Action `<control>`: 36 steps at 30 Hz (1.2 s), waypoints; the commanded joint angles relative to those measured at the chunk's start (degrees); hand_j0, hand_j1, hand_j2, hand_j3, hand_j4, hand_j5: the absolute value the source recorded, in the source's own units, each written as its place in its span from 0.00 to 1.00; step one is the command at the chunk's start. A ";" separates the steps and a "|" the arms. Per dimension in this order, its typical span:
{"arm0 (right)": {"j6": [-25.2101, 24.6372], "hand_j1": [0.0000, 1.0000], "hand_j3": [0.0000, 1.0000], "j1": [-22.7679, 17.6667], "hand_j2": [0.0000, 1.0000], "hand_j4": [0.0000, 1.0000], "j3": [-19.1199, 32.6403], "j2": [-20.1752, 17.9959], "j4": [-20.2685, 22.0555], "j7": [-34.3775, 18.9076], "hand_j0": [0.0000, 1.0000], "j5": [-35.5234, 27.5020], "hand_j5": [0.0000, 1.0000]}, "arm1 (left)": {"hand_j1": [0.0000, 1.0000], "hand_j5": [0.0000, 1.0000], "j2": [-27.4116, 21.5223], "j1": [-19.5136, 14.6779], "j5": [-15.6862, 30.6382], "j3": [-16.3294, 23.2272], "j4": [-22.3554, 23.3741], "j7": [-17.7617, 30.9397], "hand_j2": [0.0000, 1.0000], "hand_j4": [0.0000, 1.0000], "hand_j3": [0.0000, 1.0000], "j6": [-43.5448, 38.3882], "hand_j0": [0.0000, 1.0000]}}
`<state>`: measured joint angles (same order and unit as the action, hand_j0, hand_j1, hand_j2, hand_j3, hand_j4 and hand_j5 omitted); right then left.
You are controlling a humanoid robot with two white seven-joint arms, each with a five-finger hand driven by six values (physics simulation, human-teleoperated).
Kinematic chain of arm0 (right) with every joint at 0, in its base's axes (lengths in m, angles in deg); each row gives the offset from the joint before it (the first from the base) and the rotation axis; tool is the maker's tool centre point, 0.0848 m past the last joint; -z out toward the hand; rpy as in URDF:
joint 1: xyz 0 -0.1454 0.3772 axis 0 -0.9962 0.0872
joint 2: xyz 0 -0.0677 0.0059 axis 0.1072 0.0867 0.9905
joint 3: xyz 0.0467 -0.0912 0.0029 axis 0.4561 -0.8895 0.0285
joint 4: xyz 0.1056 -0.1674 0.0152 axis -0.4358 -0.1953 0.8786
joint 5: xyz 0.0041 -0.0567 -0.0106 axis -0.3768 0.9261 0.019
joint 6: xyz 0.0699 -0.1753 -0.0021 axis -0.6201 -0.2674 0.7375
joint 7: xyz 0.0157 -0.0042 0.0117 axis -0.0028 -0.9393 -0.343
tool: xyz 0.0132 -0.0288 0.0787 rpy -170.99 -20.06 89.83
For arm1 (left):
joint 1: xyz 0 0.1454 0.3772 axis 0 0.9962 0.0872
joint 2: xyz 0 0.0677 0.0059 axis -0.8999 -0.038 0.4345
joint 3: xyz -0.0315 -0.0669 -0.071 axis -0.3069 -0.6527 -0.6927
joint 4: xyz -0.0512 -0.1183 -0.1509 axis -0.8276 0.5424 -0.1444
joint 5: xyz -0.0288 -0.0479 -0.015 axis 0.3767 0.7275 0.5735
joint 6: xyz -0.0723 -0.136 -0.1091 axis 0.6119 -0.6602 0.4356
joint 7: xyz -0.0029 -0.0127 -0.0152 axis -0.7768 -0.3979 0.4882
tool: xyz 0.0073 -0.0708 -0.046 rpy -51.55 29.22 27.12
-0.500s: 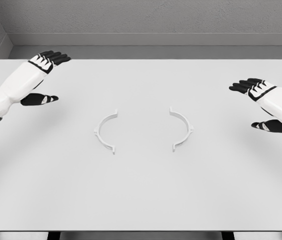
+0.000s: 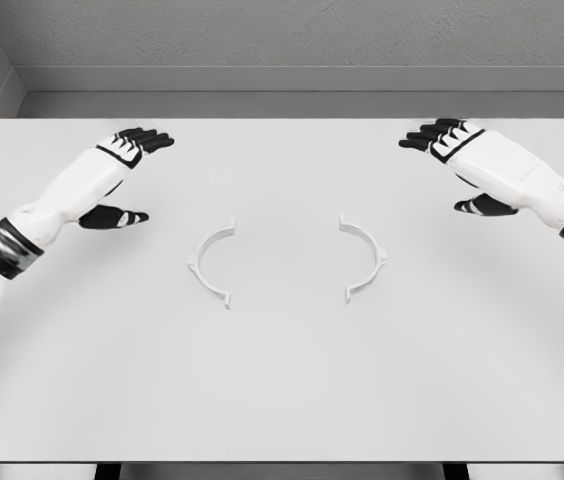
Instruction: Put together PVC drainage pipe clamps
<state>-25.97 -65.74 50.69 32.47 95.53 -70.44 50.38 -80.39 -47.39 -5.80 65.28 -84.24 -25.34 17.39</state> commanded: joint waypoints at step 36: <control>-2.34 1.00 1.00 3.69 1.00 1.00 -13.28 4.39 -8.53 0.04 1.00 6.38 1.00 | 1.00 1.00 -0.13 0.18 -0.36 7.94 2.46 0.04 1.00 1.00 1.00 0.02 1.00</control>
<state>-28.11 -62.05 37.42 36.86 86.98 -70.43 57.09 -80.46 -47.13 -6.48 73.23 -81.53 -25.28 17.39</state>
